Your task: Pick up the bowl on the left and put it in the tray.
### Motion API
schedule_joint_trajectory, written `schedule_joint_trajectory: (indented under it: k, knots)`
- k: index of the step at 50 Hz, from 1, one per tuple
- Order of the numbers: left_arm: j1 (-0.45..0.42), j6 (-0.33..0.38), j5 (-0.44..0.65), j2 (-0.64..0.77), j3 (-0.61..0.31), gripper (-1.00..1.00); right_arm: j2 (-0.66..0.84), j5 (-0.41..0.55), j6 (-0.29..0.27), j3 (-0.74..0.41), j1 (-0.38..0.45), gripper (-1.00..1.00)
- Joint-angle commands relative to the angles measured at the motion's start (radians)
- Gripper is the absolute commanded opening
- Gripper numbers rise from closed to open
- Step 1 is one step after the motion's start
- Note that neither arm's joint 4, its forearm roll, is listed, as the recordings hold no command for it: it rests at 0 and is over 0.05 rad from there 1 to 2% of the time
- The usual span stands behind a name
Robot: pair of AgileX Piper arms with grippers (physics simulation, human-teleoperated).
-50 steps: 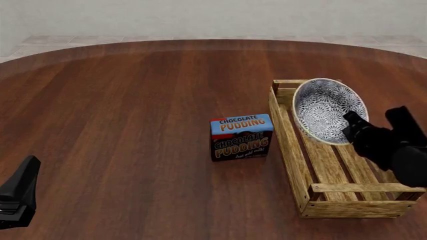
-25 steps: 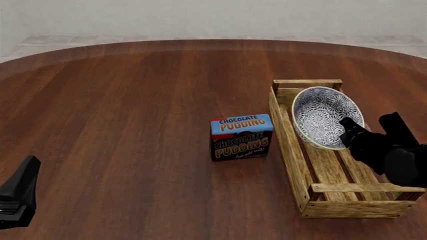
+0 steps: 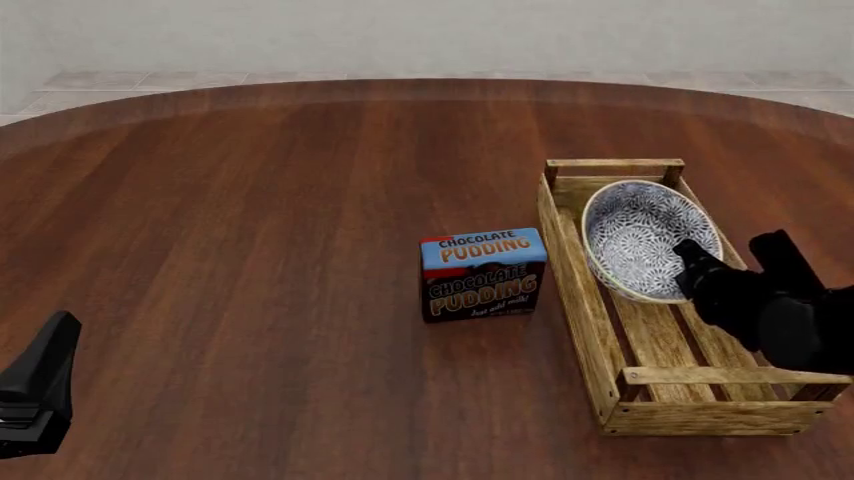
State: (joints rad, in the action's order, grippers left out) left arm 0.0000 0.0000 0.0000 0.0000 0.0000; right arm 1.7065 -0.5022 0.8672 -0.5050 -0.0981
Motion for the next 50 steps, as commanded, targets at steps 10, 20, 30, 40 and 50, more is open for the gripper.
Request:
schedule_joint_trajectory:
  k: [10,20,30,40,50]
  knots:
    - [0.000,0.000,0.000,0.000,0.000,1.00,0.025,-0.008,0.003,-0.013,0.002,-1.00]
    - [0.000,0.000,0.000,0.000,0.000,1.00,0.048,-0.018,0.003,-0.020,-0.003,-1.00]
    - [0.000,0.000,0.000,0.000,0.000,1.00,0.051,-0.018,0.001,-0.026,0.023,1.00]
    - [0.000,0.000,0.000,0.000,0.000,1.00,0.058,-0.015,0.000,-0.031,0.026,1.00]
    - [0.000,0.000,0.000,0.000,0.000,1.00,0.041,-0.005,-0.007,-0.031,0.033,1.00]
